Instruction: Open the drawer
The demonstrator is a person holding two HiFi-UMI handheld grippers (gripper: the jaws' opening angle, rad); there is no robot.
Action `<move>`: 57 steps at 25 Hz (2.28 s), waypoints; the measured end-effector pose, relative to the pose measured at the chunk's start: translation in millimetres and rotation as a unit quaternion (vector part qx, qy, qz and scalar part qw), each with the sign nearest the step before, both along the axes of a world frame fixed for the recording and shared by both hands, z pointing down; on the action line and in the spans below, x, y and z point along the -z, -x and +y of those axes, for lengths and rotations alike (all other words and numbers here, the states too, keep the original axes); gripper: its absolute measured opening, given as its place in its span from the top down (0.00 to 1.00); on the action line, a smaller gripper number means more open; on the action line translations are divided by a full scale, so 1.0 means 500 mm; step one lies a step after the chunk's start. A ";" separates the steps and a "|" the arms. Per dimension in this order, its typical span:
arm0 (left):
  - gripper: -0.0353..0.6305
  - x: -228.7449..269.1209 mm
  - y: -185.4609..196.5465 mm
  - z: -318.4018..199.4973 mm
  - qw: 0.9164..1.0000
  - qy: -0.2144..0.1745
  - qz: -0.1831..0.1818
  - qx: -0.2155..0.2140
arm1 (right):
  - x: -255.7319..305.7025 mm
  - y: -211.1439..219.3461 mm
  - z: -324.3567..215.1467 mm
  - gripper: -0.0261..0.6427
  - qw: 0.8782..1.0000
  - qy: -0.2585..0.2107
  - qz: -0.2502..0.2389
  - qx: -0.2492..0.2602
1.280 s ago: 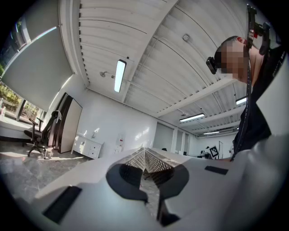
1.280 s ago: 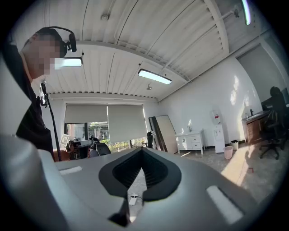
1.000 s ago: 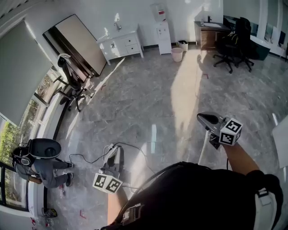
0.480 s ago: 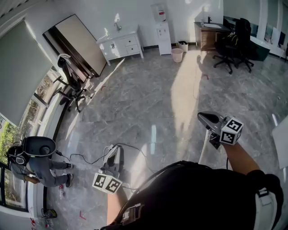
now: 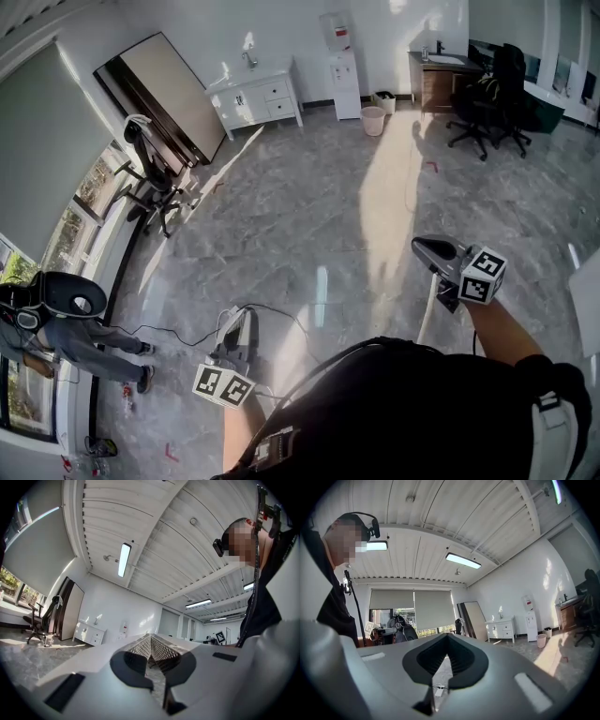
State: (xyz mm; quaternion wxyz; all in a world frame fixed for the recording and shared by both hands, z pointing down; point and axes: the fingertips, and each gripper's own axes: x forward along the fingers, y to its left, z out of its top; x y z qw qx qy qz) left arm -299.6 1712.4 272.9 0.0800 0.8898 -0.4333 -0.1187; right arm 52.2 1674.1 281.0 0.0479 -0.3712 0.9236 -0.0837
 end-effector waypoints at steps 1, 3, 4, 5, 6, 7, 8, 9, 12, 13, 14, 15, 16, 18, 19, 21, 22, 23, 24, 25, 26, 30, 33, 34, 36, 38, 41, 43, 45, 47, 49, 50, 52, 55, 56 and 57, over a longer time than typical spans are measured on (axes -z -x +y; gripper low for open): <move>0.96 0.007 0.005 -0.004 1.000 0.000 0.000 0.001 | 0.008 0.004 -0.005 0.97 1.000 -0.001 0.000 0.001; 0.96 0.039 0.018 -0.025 1.000 0.000 -0.001 0.004 | 0.040 0.015 -0.029 0.97 1.000 0.000 -0.001 0.003; 0.96 0.055 0.025 -0.038 1.000 0.000 -0.001 0.006 | 0.057 0.022 -0.043 0.97 1.000 0.000 -0.001 0.004; 0.96 0.063 0.031 -0.045 1.000 0.000 -0.001 0.008 | 0.065 0.027 -0.053 0.97 1.000 0.000 0.000 0.006; 0.96 0.060 0.033 -0.045 1.000 0.000 0.000 0.011 | 0.063 0.029 -0.056 0.97 1.000 -0.001 0.000 0.008; 0.96 0.047 0.033 -0.038 1.000 -0.001 0.001 0.013 | 0.052 0.028 -0.053 0.97 1.000 -0.002 0.001 0.011; 0.96 0.031 0.032 -0.031 1.000 -0.002 0.003 0.016 | 0.039 0.026 -0.048 0.97 1.000 -0.004 0.001 0.013; 0.96 0.019 0.030 -0.025 1.000 -0.002 0.003 0.018 | 0.029 0.025 -0.045 0.97 1.000 -0.006 0.002 0.015; 0.96 0.012 0.028 -0.030 1.000 0.001 0.003 0.023 | 0.020 0.024 -0.054 0.97 1.000 -0.006 0.004 0.021; 0.96 0.012 0.026 -0.034 1.000 0.002 0.003 0.024 | 0.018 0.023 -0.060 0.97 1.000 -0.005 0.004 0.023; 0.96 0.011 0.023 -0.039 1.000 0.002 0.003 0.025 | 0.017 0.020 -0.067 0.97 1.000 -0.004 0.003 0.024; 0.96 0.011 0.018 -0.044 1.000 0.003 0.002 0.025 | 0.015 0.016 -0.074 0.97 1.000 -0.003 0.001 0.025; 0.96 0.010 0.012 -0.049 1.000 0.004 0.000 0.026 | 0.012 0.011 -0.081 0.97 1.000 -0.003 -0.001 0.026; 0.96 0.004 0.000 -0.054 1.000 0.004 -0.004 0.030 | -0.001 0.002 -0.093 0.97 1.000 -0.002 -0.004 0.031; 0.96 0.000 -0.006 -0.056 0.999 0.004 -0.004 0.033 | -0.012 -0.003 -0.099 0.97 0.999 -0.001 -0.006 0.034; 0.96 -0.005 -0.025 -0.062 0.999 0.008 0.000 0.038 | -0.033 -0.016 -0.116 0.97 0.999 0.000 -0.011 0.041; 0.96 -0.008 -0.035 -0.068 0.999 0.010 0.001 0.042 | -0.042 -0.024 -0.127 0.97 0.999 0.000 -0.013 0.045; 0.96 -0.014 -0.041 -0.076 0.999 0.008 -0.004 0.047 | -0.049 -0.032 -0.140 0.97 0.999 0.000 -0.015 0.050; 0.96 -0.019 -0.046 -0.085 0.998 0.003 -0.010 0.054 | -0.053 -0.038 -0.154 0.97 0.998 -0.001 -0.016 0.057; 0.96 -0.018 -0.055 -0.097 0.998 0.000 -0.014 0.060 | -0.053 -0.045 -0.171 0.97 0.998 -0.003 -0.017 0.064; 0.96 -0.012 -0.067 -0.111 0.998 -0.002 -0.016 0.067 | -0.049 -0.054 -0.191 0.97 0.997 -0.004 -0.018 0.071; 0.96 0.030 -0.151 -0.177 0.997 -0.001 -0.018 0.079 | -0.007 -0.119 -0.282 0.97 0.996 -0.008 -0.022 0.089; 0.96 0.045 -0.213 -0.224 0.996 -0.003 -0.015 0.088 | 0.009 -0.178 -0.337 0.97 0.995 -0.014 -0.018 0.099; 0.96 0.048 -0.233 -0.240 0.996 -0.004 -0.011 0.090 | 0.011 -0.199 -0.355 0.97 0.995 -0.015 -0.017 0.100; 0.96 0.053 -0.280 -0.273 0.996 -0.004 -0.008 0.087 | 0.014 -0.245 -0.386 0.97 0.995 -0.018 -0.015 0.099; 0.96 0.055 -0.327 -0.305 0.996 -0.003 -0.011 0.084 | 0.014 -0.292 -0.413 0.97 0.995 -0.019 -0.014 0.097; 0.96 0.056 -0.397 -0.351 0.997 -0.004 -0.010 0.077 | 0.009 -0.366 -0.455 0.97 0.996 -0.017 -0.009 0.090; 0.96 0.057 -0.444 -0.382 0.998 -0.005 -0.009 0.066 | 0.008 -0.411 -0.485 0.97 0.996 -0.017 -0.010 0.088; 0.96 0.057 -0.486 -0.415 0.998 -0.003 -0.015 0.062 | 0.005 -0.446 -0.510 0.97 0.996 -0.019 -0.011 0.086; 0.96 0.051 -0.521 -0.446 0.998 0.003 -0.022 0.058 | -0.006 -0.473 -0.527 0.97 0.996 -0.019 -0.010 0.082; 0.96 0.043 -0.551 -0.472 0.999 0.008 -0.025 0.047 | -0.021 -0.498 -0.541 0.97 0.997 -0.015 -0.010 0.077; 0.96 0.041 -0.564 -0.483 0.999 0.009 -0.027 0.042 | -0.028 -0.510 -0.546 0.97 0.997 -0.012 -0.011 0.072; 0.96 0.037 -0.580 -0.508 0.999 0.010 -0.031 0.032 | -0.040 -0.529 -0.559 0.97 0.998 -0.007 -0.013 0.062; 0.96 0.034 -0.591 -0.559 0.999 0.011 -0.027 0.019 | -0.055 -0.548 -0.592 0.97 0.999 0.004 -0.015 0.047; 0.96 0.032 -0.595 -0.576 1.000 0.011 -0.024 0.014 | -0.058 -0.552 -0.603 0.97 0.999 0.007 -0.015 0.043; 0.96 0.030 -0.600 -0.591 1.000 0.012 -0.022 0.007 | -0.060 -0.553 -0.611 0.97 0.999 0.009 -0.014 0.039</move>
